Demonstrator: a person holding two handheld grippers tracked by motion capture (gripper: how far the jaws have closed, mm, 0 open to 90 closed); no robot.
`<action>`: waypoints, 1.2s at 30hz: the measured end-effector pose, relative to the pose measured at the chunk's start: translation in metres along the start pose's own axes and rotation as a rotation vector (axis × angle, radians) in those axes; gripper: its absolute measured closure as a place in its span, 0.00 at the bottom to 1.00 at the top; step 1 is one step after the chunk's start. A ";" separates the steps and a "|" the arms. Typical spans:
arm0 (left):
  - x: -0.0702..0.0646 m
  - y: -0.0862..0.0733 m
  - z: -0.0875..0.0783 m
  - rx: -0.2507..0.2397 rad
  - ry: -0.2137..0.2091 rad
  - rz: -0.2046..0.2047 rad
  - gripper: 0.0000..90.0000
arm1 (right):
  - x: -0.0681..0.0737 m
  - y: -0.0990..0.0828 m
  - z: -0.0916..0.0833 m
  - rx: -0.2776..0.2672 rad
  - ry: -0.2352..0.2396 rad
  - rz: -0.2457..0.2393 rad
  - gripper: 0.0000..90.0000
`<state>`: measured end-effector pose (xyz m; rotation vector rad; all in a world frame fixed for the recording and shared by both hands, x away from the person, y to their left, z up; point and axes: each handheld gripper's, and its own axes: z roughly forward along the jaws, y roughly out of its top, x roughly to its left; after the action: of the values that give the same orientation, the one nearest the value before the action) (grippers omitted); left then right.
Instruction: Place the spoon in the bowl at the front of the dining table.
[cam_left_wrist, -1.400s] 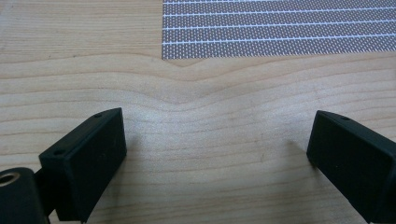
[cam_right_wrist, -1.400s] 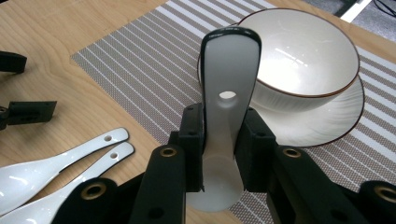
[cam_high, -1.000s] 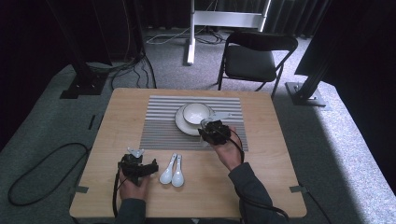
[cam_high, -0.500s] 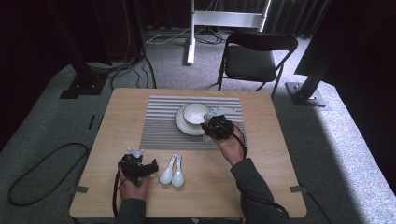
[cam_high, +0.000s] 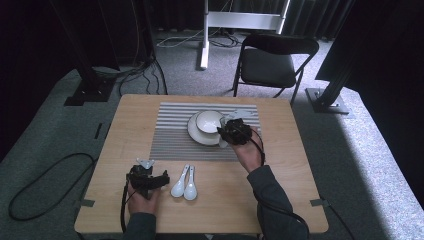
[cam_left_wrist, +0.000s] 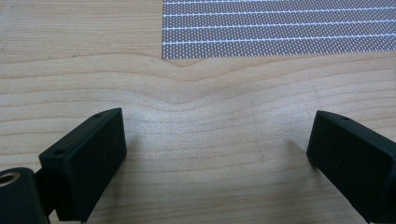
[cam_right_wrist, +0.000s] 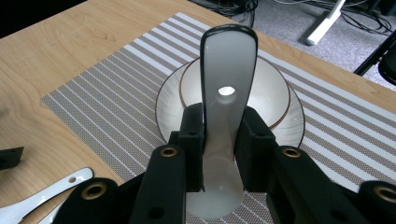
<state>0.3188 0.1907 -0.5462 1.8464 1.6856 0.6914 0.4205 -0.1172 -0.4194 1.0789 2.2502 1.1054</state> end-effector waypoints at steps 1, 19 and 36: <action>0.000 0.000 0.000 0.000 0.000 0.000 0.06 | -0.001 0.001 0.000 0.000 -0.001 0.002 0.82; 0.000 0.000 0.000 0.001 0.000 0.000 0.06 | -0.015 0.007 0.006 -0.013 -0.020 0.018 0.83; 0.000 0.000 0.000 0.001 0.000 -0.001 0.06 | -0.022 0.024 0.011 -0.035 -0.018 0.019 0.83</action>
<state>0.3188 0.1906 -0.5462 1.8460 1.6867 0.6902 0.4528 -0.1197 -0.4062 1.0941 2.2032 1.1341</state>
